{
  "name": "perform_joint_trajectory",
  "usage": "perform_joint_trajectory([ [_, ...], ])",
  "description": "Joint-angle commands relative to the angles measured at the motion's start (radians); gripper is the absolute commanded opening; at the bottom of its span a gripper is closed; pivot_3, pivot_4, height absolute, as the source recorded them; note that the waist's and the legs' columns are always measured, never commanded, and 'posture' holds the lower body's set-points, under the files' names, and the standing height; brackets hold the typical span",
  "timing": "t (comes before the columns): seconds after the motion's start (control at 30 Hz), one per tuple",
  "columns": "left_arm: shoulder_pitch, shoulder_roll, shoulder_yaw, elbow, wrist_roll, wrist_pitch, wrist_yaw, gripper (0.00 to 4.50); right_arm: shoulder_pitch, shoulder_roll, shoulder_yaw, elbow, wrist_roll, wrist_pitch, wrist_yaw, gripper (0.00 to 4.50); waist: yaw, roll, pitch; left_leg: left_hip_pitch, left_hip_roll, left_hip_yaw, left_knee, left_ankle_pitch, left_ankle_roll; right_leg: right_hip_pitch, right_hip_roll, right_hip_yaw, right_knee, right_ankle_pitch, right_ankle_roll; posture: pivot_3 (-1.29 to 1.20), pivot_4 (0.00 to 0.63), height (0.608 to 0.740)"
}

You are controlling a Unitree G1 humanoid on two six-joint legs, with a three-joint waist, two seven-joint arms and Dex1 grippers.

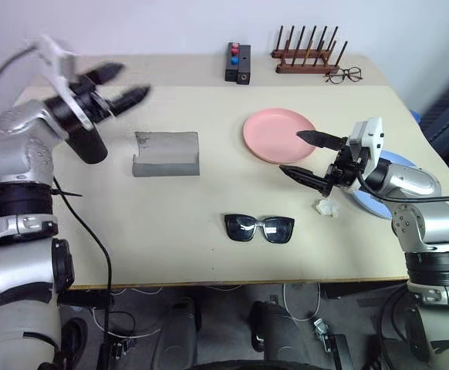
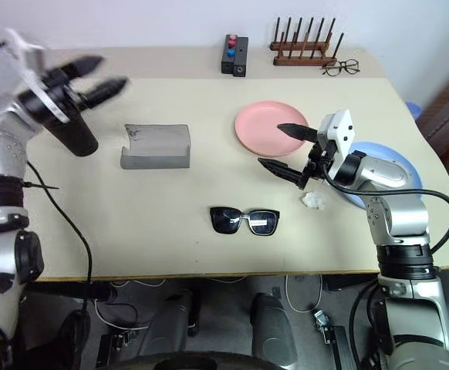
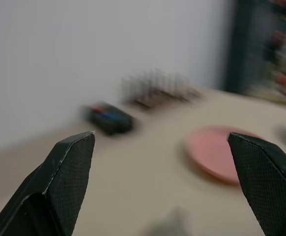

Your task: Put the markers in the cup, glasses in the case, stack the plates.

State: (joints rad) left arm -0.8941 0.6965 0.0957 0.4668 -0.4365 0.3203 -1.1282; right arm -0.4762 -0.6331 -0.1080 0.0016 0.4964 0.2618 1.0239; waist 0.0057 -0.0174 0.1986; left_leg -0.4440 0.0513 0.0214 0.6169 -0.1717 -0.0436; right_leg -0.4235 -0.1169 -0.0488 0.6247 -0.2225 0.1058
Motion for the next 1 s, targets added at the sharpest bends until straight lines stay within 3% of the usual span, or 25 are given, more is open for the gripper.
perform_joint_trajectory([
  [0.03,-0.022,0.008,-0.092,0.02,0.069,-0.014,-0.106,4.45,0.014,-0.008,-0.034,-0.051,0.027,-0.006,0.007,4.5,-0.001,0.0,0.0,0.0,0.0,0.0,0.0,0.0,0.0,0.0,0.0,0.0,0.0,0.0,0.0,0.0,0.15,0.74],
  [0.2,-0.094,0.001,-0.236,0.229,0.218,-0.116,-0.24,4.45,0.061,-0.014,-0.057,-0.102,0.036,0.004,-0.017,4.5,0.004,0.0,0.0,-0.001,0.0,0.0,0.001,0.0,0.0,-0.001,0.0,0.0,0.0,-0.002,-0.003,0.0,0.15,0.74],
  [0.33,-0.158,-0.046,-0.278,0.451,0.325,-0.276,-0.213,4.45,0.104,-0.016,-0.077,-0.148,0.04,0.013,-0.044,4.5,0.007,0.0,0.0,-0.001,0.0,0.0,0.0,0.0,0.0,-0.001,0.0,0.0,-0.002,-0.002,-0.003,0.0,0.15,0.74],
  [0.57,-0.21,-0.093,-0.314,0.671,0.469,-0.43,-0.123,4.45,0.155,-0.023,-0.106,-0.2,0.047,0.024,-0.077,4.5,0.007,-0.001,0.0,-0.003,0.0,0.0,0.001,0.0,0.0,-0.002,0.0,0.0,-0.002,-0.002,-0.003,0.0,0.15,0.74],
  [0.67,-0.232,-0.119,-0.3,0.722,0.486,-0.423,-0.102,3.57,0.156,-0.022,-0.106,-0.202,0.045,0.023,-0.085,4.5,0.007,-0.001,0.0,-0.003,0.0,0.0,0.001,0.0,0.0,-0.002,0.0,0.0,-0.002,-0.002,-0.003,0.0,0.15,0.74],
  [0.9,-0.266,-0.139,-0.257,0.762,0.473,-0.324,-0.152,0.02,0.147,-0.023,-0.103,-0.191,0.038,0.014,-0.09,4.5,0.007,-0.001,0.0,-0.003,0.0,0.0,0.001,0.0,0.0,-0.002,0.0,0.0,-0.002,-0.002,-0.003,0.0,0.15,0.74],
  [1.0,-0.275,-0.132,-0.232,0.751,0.46,-0.273,-0.215,0.02,0.144,-0.022,-0.1,-0.186,0.036,0.011,-0.089,4.5,0.007,-0.001,0.0,-0.003,0.0,0.0,0.001,0.0,0.0,-0.002,0.0,0.0,-0.002,-0.002,-0.003,0.0,0.15,0.74],
])
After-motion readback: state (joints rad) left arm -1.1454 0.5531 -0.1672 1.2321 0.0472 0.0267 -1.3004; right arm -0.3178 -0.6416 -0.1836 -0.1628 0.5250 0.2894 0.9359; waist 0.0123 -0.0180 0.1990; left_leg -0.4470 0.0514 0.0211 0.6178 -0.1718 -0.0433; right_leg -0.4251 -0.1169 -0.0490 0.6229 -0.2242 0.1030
